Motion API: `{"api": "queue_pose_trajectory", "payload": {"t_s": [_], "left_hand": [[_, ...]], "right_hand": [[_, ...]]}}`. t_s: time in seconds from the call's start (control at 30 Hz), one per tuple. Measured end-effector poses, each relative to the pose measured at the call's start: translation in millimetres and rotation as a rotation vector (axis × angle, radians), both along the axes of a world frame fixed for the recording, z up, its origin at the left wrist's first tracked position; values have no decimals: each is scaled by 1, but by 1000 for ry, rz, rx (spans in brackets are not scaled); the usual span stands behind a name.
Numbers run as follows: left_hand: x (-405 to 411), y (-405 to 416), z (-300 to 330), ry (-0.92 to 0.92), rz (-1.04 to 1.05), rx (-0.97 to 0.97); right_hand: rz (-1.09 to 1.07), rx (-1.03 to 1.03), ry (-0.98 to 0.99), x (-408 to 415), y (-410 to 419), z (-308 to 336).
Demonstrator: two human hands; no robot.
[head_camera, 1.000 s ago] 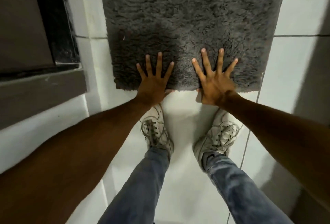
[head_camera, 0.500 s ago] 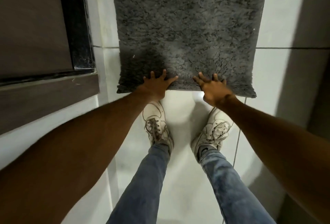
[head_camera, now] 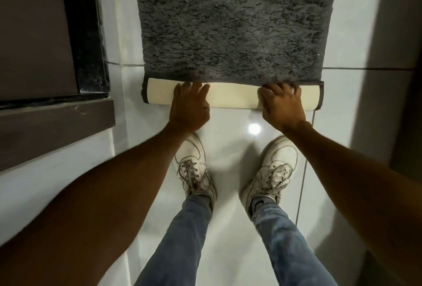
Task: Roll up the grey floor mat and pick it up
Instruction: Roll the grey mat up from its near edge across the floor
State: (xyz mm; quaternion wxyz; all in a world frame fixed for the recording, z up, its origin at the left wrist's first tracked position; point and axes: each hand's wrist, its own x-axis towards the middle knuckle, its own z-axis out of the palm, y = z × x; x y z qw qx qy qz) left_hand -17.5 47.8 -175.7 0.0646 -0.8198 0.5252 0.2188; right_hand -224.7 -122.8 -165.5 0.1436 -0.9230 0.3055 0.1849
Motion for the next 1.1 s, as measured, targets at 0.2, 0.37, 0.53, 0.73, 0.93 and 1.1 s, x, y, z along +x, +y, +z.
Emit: {"api": "queue_pose_trajectory", "payload": {"t_s": [0.2, 0.37, 0.53, 0.73, 0.93, 1.1], "left_hand": [[6, 22, -16, -77, -55, 48], [-1, 29, -18, -104, -54, 54], [3, 23, -17, 14, -75, 101], [41, -15, -18, 175, -122, 219], [-7, -28, -9, -144, 4, -206], [-54, -16, -18, -80, 179, -172]], "right_hand": [[66, 45, 35, -21, -14, -9], [165, 49, 40, -27, -11, -12], [94, 111, 60, -29, -6, -10], [-142, 403, 136, 3, -52, -15], [-226, 65, 105, 2, -38, -14], [-127, -104, -168, -6, 43, -18]]}}
